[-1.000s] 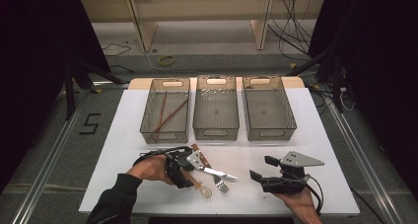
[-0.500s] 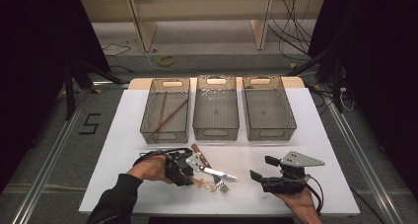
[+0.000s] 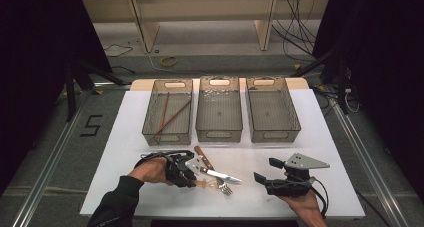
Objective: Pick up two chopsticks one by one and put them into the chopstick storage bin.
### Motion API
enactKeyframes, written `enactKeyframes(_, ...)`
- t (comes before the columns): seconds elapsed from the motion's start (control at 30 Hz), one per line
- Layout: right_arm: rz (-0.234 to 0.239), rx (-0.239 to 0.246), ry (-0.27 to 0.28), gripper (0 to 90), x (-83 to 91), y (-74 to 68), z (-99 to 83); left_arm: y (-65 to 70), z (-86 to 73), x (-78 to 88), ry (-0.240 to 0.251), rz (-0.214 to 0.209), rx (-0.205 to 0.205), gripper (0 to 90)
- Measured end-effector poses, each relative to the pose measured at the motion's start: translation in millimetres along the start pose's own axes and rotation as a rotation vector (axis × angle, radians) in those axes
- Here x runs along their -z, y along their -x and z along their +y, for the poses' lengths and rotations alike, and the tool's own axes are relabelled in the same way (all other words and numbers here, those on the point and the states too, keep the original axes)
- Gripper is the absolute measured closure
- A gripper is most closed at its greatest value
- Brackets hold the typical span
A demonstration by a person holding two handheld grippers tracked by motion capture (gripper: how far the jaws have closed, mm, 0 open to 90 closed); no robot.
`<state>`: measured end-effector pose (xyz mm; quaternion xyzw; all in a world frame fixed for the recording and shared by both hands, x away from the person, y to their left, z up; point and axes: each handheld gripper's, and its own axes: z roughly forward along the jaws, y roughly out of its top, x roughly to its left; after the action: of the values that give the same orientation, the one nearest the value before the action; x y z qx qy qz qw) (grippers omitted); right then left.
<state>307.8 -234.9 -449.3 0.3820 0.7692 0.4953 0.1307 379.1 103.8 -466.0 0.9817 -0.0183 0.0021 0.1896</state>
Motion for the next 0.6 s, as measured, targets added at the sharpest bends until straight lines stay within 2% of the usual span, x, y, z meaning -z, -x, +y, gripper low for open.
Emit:
enactKeyframes(0.07, 0.000, 0.001, 0.001, 22.1, 0.1, 0.1, -0.1, -0.2, -0.4, 1.2, -0.002, 0.006, 0.003, 75.0)
enactKeyframes(0.3, 0.000, 0.000, 0.002, 22.2, 0.0, 0.3, -0.1, 2.9, 2.6, 14.0, 0.056, 0.016, 0.009, 75.2)
enactKeyframes(0.53, -0.001, -0.001, 0.003, 22.1, 0.2, 0.4, -0.1, 1.7, 6.6, 29.8, 0.166, 0.036, 0.088, 75.2)
enactKeyframes(0.6, -0.001, -0.001, 0.003, 22.2, 0.1, 0.4, -0.1, 1.6, 9.0, 33.2, 0.183, 0.051, 0.112, 75.2)
